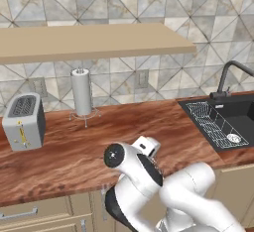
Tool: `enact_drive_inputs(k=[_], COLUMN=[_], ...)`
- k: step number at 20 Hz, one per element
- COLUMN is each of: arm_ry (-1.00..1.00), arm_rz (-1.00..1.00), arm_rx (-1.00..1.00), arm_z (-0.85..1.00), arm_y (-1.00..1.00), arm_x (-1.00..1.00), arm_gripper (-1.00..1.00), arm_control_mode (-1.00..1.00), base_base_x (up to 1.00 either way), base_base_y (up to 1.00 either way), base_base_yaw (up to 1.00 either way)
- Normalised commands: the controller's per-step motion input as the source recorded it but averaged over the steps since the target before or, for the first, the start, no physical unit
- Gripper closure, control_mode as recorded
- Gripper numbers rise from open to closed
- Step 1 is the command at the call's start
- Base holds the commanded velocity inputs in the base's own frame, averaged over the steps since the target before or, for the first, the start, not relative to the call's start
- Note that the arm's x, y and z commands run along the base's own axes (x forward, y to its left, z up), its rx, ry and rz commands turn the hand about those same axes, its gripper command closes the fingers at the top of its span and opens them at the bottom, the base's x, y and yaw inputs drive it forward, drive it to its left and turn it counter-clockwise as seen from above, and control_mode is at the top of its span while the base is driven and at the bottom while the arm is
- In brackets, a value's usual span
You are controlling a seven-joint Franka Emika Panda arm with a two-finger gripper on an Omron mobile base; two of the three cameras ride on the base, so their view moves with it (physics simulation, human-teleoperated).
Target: The ice cube tray has been filled with water. Take the tray and place it in the freezer to make ice. Close the freezer door after placing the tray.
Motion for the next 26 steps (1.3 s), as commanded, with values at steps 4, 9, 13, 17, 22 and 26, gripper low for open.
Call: enact_drive_inputs(k=[4, 9, 13, 17, 22, 26], arm_ry=[0.00, 0.00, -0.06, -0.13, -0.05, -0.04], arm_rz=[0.12, 0.01, 0.00, 0.00, 0.00, 0.00], arm_rx=[-0.22, -0.23, -0.24, -0.16, -0.11, -0.07], arm_z=[-0.39, -0.49, -0.59, -0.50, -0.31, -0.19], arm_y=[0.16, 0.02, 0.00, 0.03, 0.13, 0.17], arm_x=[-0.07, 0.00, 0.00, 0.00, 0.00, 0.00], arm_gripper=[-1.00, -1.00, -1.00, -1.00, -1.00, -1.00], arm_control_mode=[-1.00, -1.00, -1.00, -1.00, -1.00, -1.00], base_base_x=[0.00, 0.00, 0.00, 0.00, 0.00, 0.00], base_base_y=[0.00, 0.00, 0.00, 0.00, 0.00, 0.00], base_base_yaw=[0.00, 0.00, 0.00, 0.00, 0.00, 0.00])
